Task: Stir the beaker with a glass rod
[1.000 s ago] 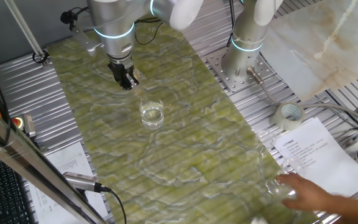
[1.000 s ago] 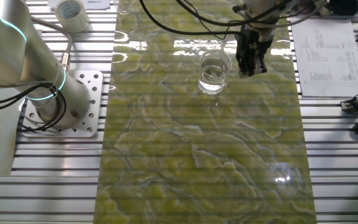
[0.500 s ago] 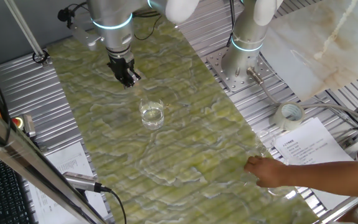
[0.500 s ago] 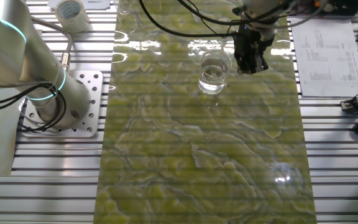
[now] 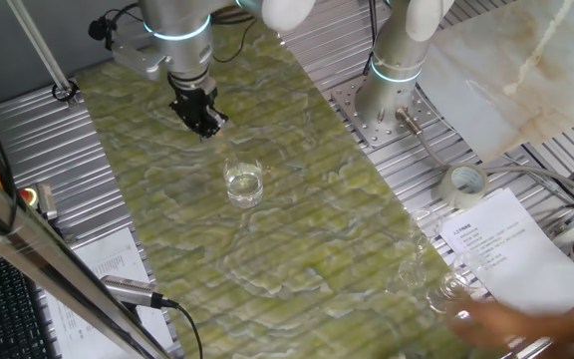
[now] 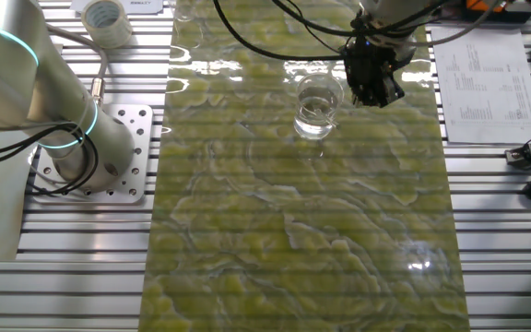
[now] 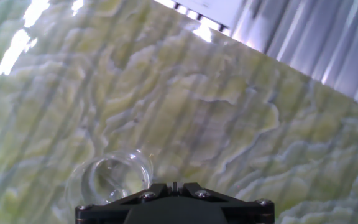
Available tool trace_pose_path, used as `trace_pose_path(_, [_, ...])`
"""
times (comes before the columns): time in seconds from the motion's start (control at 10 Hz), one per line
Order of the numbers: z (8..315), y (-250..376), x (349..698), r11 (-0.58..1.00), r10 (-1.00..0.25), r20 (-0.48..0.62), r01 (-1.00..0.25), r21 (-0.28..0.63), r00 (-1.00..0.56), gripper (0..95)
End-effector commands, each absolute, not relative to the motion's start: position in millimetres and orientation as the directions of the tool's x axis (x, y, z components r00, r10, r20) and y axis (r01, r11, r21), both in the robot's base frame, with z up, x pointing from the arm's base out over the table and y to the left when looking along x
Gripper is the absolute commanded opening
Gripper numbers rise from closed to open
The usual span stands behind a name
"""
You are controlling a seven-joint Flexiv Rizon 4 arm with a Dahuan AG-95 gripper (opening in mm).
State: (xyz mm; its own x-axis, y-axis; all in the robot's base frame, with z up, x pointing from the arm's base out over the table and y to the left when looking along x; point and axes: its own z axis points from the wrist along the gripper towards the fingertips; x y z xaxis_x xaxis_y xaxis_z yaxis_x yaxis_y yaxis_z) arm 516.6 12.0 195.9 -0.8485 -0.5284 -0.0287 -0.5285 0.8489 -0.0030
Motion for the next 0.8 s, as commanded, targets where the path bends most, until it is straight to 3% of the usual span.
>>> trace_pose_path(0.1, [208, 13, 516, 0.827, -0.562, -0.022, -0.562, 0.007, -0.827, 0.0])
trace_pose_path(0.4, [236, -6, 526, 0.768, -0.641, 0.01, -0.64, 0.035, -0.768, 0.0])
trace_pose_path(0.8, [242, -15, 523, 0.762, -0.634, -0.064, -0.637, 0.121, -0.771, 0.0])
